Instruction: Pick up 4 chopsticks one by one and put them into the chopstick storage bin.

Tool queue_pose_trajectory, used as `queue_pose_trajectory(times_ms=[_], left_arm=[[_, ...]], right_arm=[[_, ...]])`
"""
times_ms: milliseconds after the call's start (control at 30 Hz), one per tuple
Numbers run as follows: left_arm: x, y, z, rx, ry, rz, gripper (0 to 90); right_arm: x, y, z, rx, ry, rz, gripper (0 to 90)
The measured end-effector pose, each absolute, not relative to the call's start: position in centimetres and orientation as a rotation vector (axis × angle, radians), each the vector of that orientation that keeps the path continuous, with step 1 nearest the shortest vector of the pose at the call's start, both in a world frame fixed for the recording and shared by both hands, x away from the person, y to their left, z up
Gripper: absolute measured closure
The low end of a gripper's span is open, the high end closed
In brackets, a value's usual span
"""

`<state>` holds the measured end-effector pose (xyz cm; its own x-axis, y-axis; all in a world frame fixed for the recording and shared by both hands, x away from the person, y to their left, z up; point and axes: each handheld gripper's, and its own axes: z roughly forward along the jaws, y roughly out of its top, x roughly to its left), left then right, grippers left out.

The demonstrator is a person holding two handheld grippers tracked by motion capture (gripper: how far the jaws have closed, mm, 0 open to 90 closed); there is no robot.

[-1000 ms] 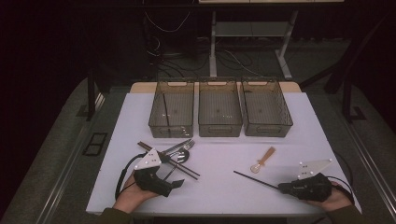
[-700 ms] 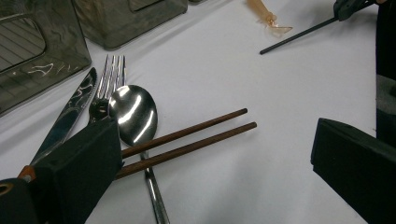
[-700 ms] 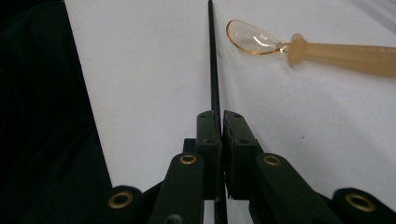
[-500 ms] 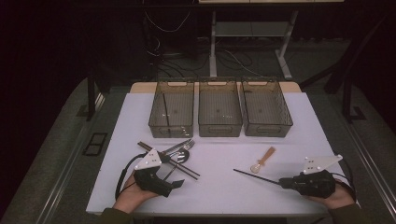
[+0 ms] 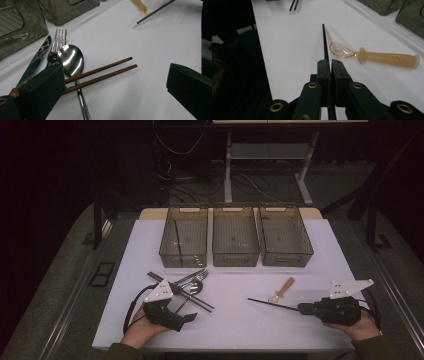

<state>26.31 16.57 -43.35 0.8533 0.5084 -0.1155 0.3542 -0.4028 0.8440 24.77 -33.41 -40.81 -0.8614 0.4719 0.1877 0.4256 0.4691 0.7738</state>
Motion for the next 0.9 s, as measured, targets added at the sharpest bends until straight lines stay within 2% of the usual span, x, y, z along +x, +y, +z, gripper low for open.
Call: queue_pose_trajectory(times_ms=[900], left_arm=[[26.3,16.5,-43.5,2.029,0.632,0.191,1.4]], right_arm=[[28.1,-29.7,-38.2,0.832,2.537,1.415,85.8]])
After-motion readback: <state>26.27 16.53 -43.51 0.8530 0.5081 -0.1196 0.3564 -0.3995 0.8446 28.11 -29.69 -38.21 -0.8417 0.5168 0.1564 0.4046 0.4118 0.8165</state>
